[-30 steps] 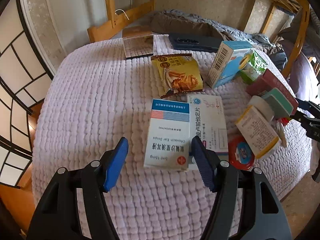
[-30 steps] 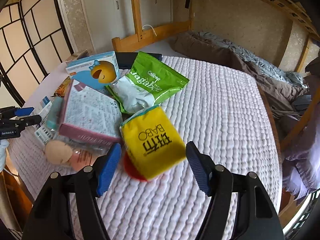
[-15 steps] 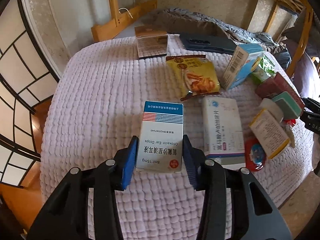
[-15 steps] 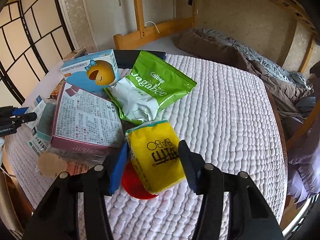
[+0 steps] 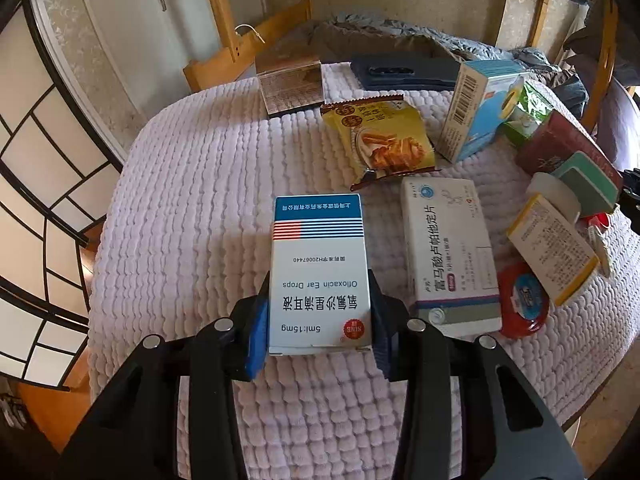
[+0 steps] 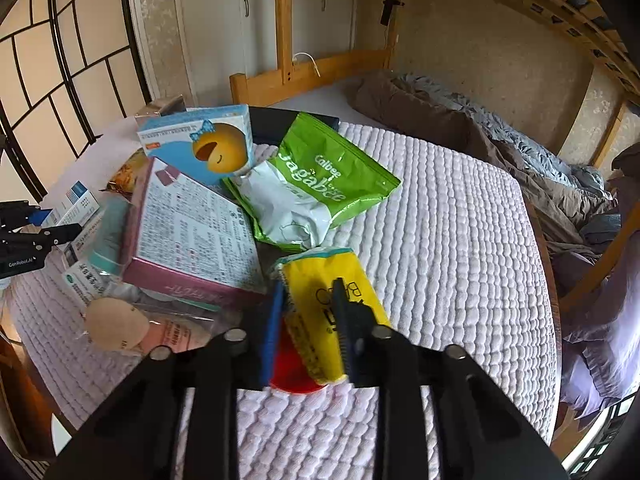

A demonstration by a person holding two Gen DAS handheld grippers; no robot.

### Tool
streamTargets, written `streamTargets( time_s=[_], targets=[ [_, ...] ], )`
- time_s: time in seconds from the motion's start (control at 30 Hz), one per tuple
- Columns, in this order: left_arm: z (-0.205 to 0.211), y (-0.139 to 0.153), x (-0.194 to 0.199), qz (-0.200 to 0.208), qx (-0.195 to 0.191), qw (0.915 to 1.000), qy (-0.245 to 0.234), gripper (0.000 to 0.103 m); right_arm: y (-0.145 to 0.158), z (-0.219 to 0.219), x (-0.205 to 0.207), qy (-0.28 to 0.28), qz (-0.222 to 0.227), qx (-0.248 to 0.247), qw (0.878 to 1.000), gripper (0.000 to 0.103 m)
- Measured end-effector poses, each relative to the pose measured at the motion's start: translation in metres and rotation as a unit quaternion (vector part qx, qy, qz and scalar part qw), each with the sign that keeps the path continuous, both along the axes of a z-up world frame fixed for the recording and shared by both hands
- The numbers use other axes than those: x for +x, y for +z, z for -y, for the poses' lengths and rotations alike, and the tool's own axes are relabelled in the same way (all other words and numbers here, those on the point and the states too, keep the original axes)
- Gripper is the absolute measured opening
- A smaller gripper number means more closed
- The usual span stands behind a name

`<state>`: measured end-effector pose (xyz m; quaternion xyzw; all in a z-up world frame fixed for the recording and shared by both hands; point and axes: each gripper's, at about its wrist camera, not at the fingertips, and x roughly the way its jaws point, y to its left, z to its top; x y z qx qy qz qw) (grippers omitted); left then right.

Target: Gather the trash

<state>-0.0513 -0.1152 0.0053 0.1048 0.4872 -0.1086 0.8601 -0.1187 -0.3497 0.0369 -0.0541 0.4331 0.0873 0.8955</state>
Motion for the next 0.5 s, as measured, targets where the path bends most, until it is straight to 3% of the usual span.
streamTargets(
  time_s=[0.13, 0.23, 0.27, 0.5],
  targets=[
    [-0.001, 0.002, -0.007, 0.001, -0.002, 1.0, -0.003, 0.044, 0.0, -0.002, -0.003, 0.009, -0.002, -0.003, 1.0, 0.023],
    [-0.002, -0.001, -0.005, 0.0, 0.001, 1.0, -0.002, 0.044, 0.001, -0.002, -0.006, 0.0, 0.007, -0.003, 1.0, 0.059],
    [-0.002, -0.001, -0.005, 0.0, 0.001, 1.0, -0.001, 0.044, 0.003, 0.0, -0.007, -0.002, 0.014, 0.001, 1.0, 0.063],
    [-0.004, -0.002, -0.005, -0.004, -0.004, 1.0, 0.003, 0.044, -0.005, 0.012, 0.007, 0.008, -0.003, -0.016, 1.0, 0.069]
  ],
)
